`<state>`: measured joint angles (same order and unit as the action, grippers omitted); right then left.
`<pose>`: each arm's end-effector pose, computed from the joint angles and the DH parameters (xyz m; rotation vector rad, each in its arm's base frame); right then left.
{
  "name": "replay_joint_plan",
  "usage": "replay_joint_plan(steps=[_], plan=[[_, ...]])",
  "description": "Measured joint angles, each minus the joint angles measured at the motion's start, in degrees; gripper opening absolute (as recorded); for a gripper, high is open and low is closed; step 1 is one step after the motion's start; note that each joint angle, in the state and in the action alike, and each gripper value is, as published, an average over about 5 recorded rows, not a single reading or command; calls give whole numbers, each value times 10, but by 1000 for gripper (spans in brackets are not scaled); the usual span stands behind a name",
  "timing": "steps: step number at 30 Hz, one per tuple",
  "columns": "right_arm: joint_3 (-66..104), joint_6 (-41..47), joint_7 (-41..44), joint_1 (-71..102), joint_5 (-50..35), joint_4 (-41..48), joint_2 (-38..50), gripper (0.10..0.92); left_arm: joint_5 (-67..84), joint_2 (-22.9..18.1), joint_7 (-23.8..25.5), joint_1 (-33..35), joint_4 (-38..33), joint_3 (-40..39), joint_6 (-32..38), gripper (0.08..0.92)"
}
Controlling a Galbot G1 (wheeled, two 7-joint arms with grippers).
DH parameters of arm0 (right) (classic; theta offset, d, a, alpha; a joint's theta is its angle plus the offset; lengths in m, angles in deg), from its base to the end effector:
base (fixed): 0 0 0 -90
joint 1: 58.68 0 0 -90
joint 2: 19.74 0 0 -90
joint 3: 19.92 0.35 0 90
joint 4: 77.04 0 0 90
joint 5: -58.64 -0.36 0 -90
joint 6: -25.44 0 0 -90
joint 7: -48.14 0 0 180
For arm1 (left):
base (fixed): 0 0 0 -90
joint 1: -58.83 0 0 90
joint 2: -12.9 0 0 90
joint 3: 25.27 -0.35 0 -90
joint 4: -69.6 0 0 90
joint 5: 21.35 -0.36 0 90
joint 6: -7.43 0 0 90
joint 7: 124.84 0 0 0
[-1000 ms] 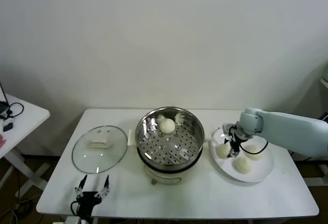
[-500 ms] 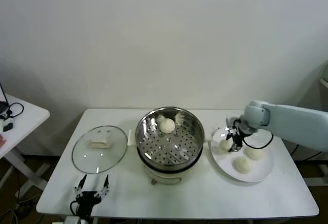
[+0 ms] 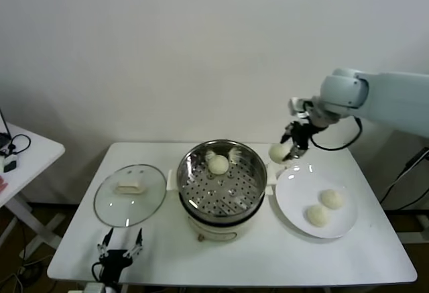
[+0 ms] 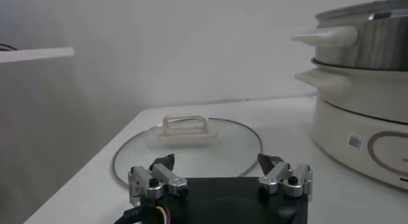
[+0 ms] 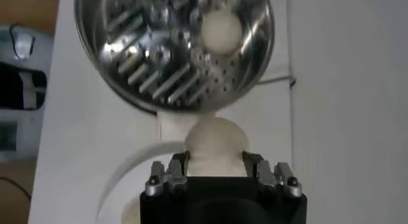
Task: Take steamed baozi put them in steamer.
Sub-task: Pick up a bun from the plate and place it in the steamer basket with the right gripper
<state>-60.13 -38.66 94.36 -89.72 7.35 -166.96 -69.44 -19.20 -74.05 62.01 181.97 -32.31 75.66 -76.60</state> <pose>0.5012 -0.0170 0.0304 1.2931 -1.5939 1.2838 0.1410 0.0814 -0.4166 0.0572 -2.8768 -0.1133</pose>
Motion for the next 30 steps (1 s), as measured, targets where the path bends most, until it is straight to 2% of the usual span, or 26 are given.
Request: replay_joint_plan(steps=[11, 30], plan=[[73, 60, -66, 60, -56, -16, -100, 594, -6, 3, 0, -3, 2, -8, 2, 823], [122, 79, -108, 219, 5, 70, -208, 594, -7, 2, 0, -8, 10, -7, 5, 823]])
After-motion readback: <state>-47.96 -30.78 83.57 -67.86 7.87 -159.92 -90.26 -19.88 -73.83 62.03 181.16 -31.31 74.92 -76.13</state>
